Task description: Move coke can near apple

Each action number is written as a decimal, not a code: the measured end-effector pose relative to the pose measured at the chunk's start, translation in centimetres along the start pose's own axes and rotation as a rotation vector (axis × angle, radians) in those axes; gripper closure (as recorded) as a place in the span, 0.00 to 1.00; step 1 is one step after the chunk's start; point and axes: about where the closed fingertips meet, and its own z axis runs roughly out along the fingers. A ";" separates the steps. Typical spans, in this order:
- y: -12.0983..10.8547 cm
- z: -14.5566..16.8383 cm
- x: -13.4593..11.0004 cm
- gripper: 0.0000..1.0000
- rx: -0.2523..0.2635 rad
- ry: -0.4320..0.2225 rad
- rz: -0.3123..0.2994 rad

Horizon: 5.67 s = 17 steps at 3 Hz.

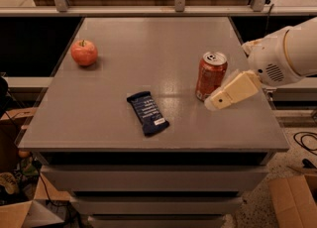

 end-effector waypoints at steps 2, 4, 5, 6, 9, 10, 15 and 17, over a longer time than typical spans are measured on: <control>-0.7 4.0 -0.4 0.00 0.011 -0.160 0.089; -1.0 6.4 0.0 0.00 -0.004 -0.314 0.208; -1.3 6.8 -0.2 0.18 -0.017 -0.369 0.243; -1.3 7.0 -0.6 0.39 -0.034 -0.397 0.254; -3.0 4.9 -5.3 1.00 -0.081 -0.552 0.206; -3.0 4.9 -5.3 1.00 -0.081 -0.552 0.206; 6.7 25.3 -24.3 1.00 -0.496 -0.559 -0.193; 5.5 27.6 -26.6 1.00 -0.495 -0.599 -0.195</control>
Offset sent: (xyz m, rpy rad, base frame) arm 0.0447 0.0238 -0.0440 0.2834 -0.0797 -0.0765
